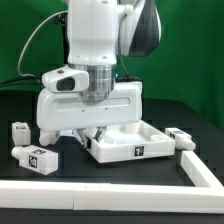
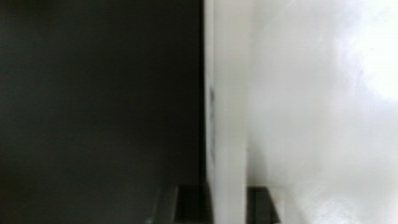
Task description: Assemble one leg
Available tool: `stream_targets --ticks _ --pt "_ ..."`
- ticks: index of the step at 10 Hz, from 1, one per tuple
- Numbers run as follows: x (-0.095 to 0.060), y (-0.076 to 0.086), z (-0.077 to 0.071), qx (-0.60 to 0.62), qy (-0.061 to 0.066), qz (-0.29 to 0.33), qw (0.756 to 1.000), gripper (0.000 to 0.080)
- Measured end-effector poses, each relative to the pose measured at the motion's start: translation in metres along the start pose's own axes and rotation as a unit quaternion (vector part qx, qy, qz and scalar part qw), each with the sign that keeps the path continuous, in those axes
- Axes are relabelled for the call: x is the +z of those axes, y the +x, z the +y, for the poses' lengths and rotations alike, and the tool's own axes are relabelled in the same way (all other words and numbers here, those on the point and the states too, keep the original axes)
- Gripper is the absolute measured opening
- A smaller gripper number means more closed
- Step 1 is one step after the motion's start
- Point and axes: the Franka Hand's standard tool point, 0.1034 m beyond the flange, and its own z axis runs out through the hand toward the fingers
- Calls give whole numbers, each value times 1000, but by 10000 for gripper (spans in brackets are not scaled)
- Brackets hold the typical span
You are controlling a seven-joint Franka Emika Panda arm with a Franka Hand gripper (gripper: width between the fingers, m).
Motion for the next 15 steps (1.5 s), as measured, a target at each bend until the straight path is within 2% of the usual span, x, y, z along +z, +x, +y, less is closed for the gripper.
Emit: stream_targets --ticks 2,3,5,10,12,14,15 --pt "-17 8 -4 65 5 -5 998 53" --pt "-20 14 5 102 22 -18 994 53" --pt "-21 35 31 113 22 -19 993 54" --pt "-15 34 28 115 23 -22 993 54" --pt "-5 59 36 153 29 -36 987 54" --pt "2 97 31 142 26 -31 989 54" --pt "4 96 29 139 28 -31 989 54"
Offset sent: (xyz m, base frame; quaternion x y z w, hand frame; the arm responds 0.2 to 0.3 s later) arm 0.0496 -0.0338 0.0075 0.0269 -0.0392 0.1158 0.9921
